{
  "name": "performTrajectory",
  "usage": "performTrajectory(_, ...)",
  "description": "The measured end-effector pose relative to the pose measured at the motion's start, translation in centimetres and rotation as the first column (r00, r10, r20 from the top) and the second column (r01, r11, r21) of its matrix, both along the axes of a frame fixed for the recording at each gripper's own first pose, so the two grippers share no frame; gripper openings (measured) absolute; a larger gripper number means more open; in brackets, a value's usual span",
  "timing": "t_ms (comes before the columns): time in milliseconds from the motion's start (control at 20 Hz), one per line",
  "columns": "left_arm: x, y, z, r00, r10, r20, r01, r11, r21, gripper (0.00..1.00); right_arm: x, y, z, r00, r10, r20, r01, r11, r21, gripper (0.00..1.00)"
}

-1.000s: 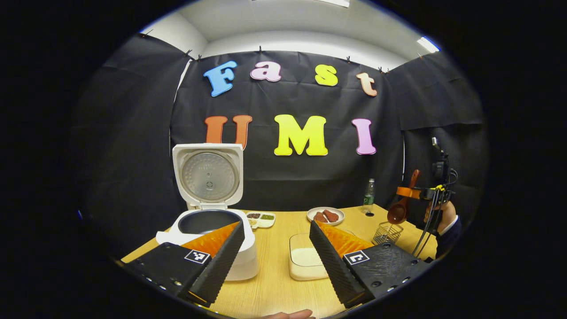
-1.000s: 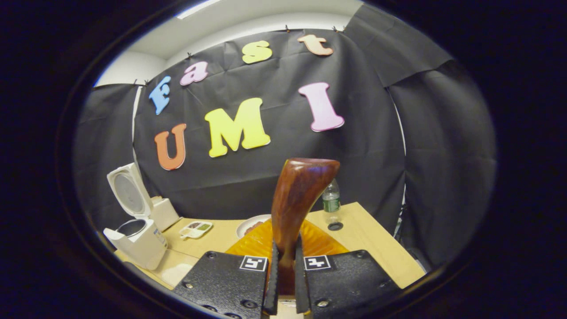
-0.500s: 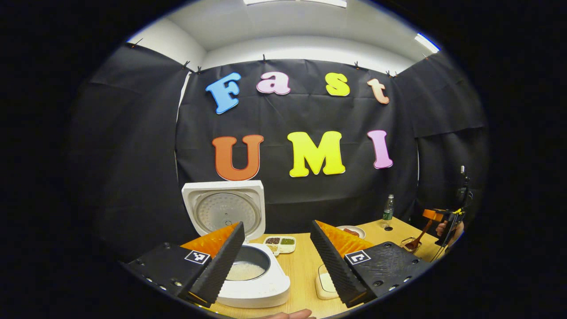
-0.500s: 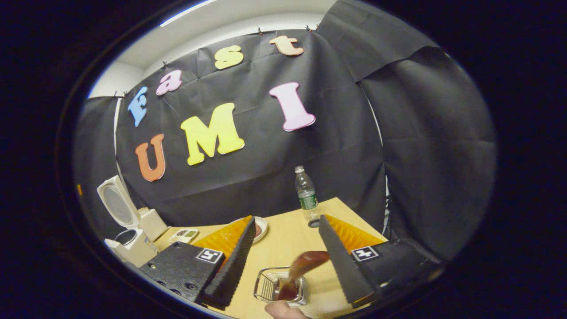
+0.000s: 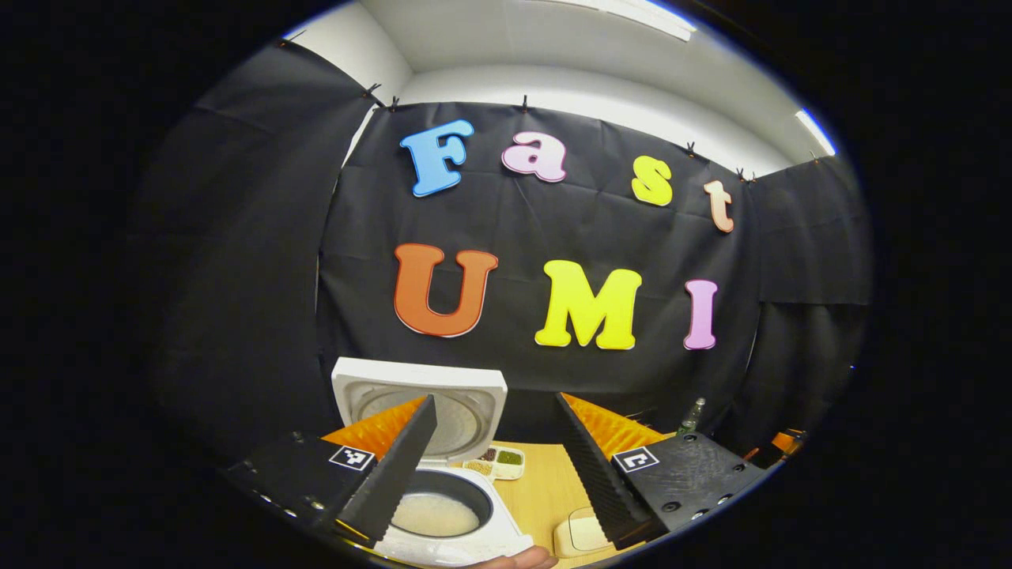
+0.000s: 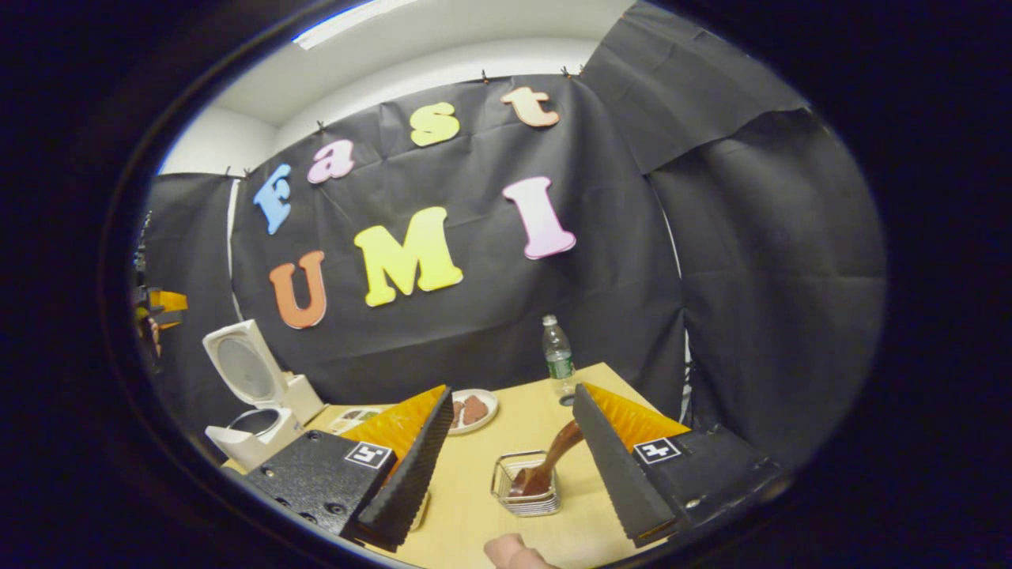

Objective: Close the left gripper, press the button to open the rice cooker; take a wooden spoon from the chopstick holder with the right hand, scoop a spoonful of rice and pour it into the rice cooker, then put the wooden spoon back into the chopstick holder.

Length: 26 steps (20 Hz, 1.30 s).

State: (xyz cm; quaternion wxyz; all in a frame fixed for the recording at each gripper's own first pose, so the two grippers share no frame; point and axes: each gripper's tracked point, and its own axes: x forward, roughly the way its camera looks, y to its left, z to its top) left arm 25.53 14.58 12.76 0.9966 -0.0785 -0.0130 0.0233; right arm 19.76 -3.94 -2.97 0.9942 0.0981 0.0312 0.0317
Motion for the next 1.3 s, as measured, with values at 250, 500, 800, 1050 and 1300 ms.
performTrajectory(250, 6.2, 4.1, 0.3, 0.998, 0.068, -0.008, -0.068, 0.997, 0.043, 0.94, -3.3, 1.2, 2.3, 0.999, -0.022, 0.047, 0.026, 0.995, -0.092, 0.96)
performTrajectory(500, 13.0, 7.2, -2.3, 0.99, 0.131, -0.057, -0.123, 0.984, 0.125, 0.94, -5.2, 2.7, 2.7, 0.998, -0.014, 0.068, 0.023, 0.991, -0.135, 0.95)
performTrajectory(800, 16.8, 8.3, -6.2, 0.969, 0.18, -0.171, -0.159, 0.979, 0.131, 0.97, -6.7, 2.8, 2.7, 0.996, -0.027, 0.081, 0.04, 0.985, -0.166, 0.96)
performTrajectory(1050, 15.1, 7.1, -6.6, 0.959, 0.168, -0.226, -0.143, 0.982, 0.123, 0.99, -7.1, 3.1, 2.5, 0.997, -0.014, 0.078, 0.026, 0.986, -0.166, 0.96)
performTrajectory(1300, 11.4, 6.0, -7.6, 0.949, 0.156, -0.274, -0.128, 0.985, 0.118, 0.99, -8.1, 4.5, 1.7, 0.998, 0.028, 0.062, -0.018, 0.988, -0.154, 0.96)
